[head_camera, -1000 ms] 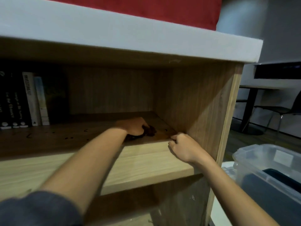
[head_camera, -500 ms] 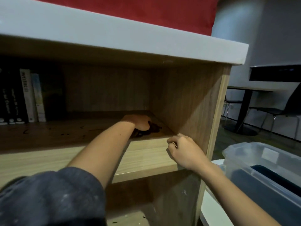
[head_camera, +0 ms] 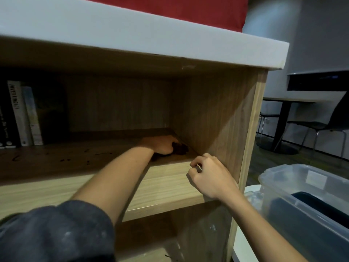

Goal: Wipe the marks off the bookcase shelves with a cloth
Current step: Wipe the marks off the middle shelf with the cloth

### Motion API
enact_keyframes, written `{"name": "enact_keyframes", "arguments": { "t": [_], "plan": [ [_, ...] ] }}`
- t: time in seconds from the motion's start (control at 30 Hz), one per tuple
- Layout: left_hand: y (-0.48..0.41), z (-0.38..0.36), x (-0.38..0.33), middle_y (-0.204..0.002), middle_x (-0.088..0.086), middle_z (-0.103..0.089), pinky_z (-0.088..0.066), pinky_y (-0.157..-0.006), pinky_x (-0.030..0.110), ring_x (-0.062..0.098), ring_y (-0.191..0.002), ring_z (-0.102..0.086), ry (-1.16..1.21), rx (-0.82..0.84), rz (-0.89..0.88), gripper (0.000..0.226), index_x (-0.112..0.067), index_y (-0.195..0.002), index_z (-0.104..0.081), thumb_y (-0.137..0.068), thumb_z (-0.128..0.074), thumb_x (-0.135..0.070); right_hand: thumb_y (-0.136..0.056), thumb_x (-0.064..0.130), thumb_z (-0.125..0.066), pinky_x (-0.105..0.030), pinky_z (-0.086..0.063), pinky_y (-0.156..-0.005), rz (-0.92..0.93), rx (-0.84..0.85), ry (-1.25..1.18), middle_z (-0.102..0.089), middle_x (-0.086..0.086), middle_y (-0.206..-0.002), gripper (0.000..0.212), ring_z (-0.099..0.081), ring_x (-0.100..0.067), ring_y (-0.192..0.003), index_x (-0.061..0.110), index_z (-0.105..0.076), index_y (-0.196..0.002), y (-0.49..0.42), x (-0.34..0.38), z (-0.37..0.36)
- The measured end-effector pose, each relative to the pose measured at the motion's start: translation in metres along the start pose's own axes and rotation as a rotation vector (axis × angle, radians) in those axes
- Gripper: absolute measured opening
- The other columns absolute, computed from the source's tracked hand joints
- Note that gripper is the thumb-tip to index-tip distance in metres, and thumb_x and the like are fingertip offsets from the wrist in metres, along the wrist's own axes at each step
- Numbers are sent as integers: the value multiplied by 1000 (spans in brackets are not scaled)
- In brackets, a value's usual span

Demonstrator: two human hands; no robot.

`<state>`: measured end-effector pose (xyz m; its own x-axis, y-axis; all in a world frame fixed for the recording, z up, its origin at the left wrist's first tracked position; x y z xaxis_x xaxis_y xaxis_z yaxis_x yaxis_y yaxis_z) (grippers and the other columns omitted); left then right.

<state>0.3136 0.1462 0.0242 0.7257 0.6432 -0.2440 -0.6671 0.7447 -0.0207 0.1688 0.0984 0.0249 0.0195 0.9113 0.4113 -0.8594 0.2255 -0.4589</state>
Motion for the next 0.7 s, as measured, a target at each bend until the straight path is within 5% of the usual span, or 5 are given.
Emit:
{"name": "enact_keyframes", "arguments": {
  "t": [0.13, 0.27, 0.5, 0.63, 0.7],
  "plan": [
    [23, 3, -7, -119, -3, -60, -50, -84, 29, 12, -89, -59, -47, 114, -87, 52, -34, -126, -54, -86, -45, -2, -92, 32, -46, -23, -40, -83, 2, 4, -12, -50, 4, -120, 30, -46, -12, -105, 21, -57, -117, 0, 0, 1],
    [46, 11, 31, -116, -5, -61, -50, -75, 27, 12, -84, -60, -93, 182, 21, 54, -39, -128, -51, -89, -45, -3, -92, 32, -46, -26, -43, -87, -12, 8, -14, -50, 5, -120, 29, -46, -12, -106, 22, -57, -117, 1, -1, 0],
    [9, -1, -8, -137, -3, -50, -37, -103, 32, 17, -117, -50, -5, 23, -35, 44, -34, -130, -52, -93, -42, -12, -91, 32, -46, -25, -42, -86, -19, -2, -13, -51, 4, -121, 31, -46, -12, -106, 21, -58, -118, 0, 0, 2],
    [36, 5, 13, -117, -11, -54, -37, -76, 9, -2, -89, -52, -42, 92, -15, 50, -32, -129, -53, -91, -42, -1, -91, 33, -47, -22, -41, -81, -14, -5, -26, -50, 5, -119, 28, -45, -9, -100, 23, -58, -116, 1, -2, 0],
    [37, 12, 37, -122, -10, -56, -40, -80, 13, 3, -94, -55, -4, 74, 56, 40, -34, -128, -54, -94, -46, -13, -91, 33, -48, -21, -39, -79, -10, -2, -22, -50, 6, -119, 27, -43, -7, -98, 24, -58, -115, 1, -2, 0]
  ]
}}
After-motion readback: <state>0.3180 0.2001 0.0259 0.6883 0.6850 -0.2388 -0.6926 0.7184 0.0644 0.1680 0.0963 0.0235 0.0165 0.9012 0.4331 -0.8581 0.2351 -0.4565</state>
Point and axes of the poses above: each hand's wrist, its own y-axis away from the middle knuckle, its own z-axis out of the back of the hand, x = y × z, the point moved 10 cm from there along -y, towards the middle knuckle
